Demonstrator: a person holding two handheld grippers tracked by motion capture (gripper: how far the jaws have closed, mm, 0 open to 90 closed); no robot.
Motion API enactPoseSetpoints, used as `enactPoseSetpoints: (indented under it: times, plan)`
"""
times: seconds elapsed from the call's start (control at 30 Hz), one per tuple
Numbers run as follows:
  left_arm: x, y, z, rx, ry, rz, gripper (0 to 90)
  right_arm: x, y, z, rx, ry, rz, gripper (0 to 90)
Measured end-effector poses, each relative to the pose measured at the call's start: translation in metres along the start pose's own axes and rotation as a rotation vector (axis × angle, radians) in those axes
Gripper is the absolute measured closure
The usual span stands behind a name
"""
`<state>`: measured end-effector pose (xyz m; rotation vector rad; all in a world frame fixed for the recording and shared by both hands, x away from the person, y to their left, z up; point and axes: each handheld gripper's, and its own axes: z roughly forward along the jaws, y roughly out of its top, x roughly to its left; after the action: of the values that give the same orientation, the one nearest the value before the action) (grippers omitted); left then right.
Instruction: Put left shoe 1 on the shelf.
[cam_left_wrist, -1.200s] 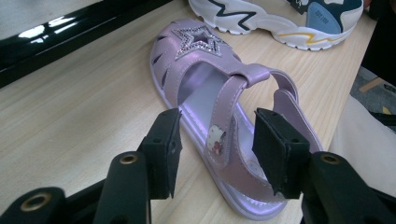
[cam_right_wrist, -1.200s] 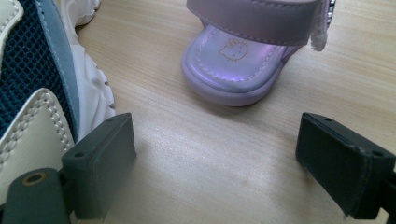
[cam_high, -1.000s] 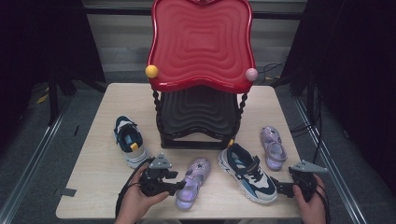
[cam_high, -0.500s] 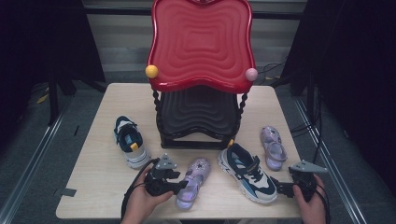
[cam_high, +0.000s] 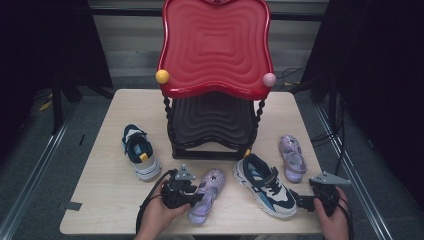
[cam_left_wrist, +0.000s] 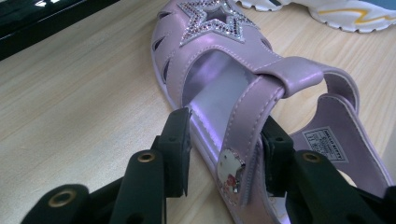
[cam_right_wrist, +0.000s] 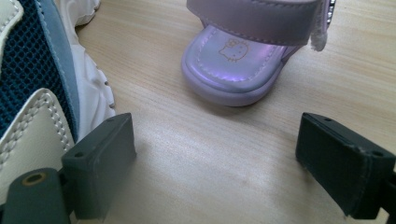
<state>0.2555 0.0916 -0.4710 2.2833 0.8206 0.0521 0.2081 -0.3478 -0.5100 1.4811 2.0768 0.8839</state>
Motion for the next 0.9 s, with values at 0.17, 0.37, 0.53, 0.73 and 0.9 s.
enactPoseSetpoints:
  times: [0.17, 0.37, 0.53, 0.73, 0.9]
  plan:
    - [-0.0020, 0.0015, 0.0019, 0.016, 0.006, -0.001, 64.0, 0.0000, 0.0000, 0.0000, 0.000, 0.000, 0.000, 11.2]
    - [-0.0036, 0.0004, 0.0048, 0.003, 0.022, 0.011, 65.3, 0.0000, 0.0000, 0.0000, 0.000, 0.000, 0.000, 11.2]
    - [-0.0041, -0.0001, 0.0055, -0.004, 0.027, 0.003, 68.3, 0.0000, 0.0000, 0.0000, 0.000, 0.000, 0.000, 11.2]
    - [-0.0066, -0.0008, 0.0064, -0.004, 0.035, 0.008, 74.8, 0.0000, 0.0000, 0.0000, 0.000, 0.000, 0.000, 11.2]
    - [-0.0072, -0.0012, 0.0058, -0.005, 0.056, 0.029, 77.7, 0.0000, 0.0000, 0.0000, 0.000, 0.000, 0.000, 11.2]
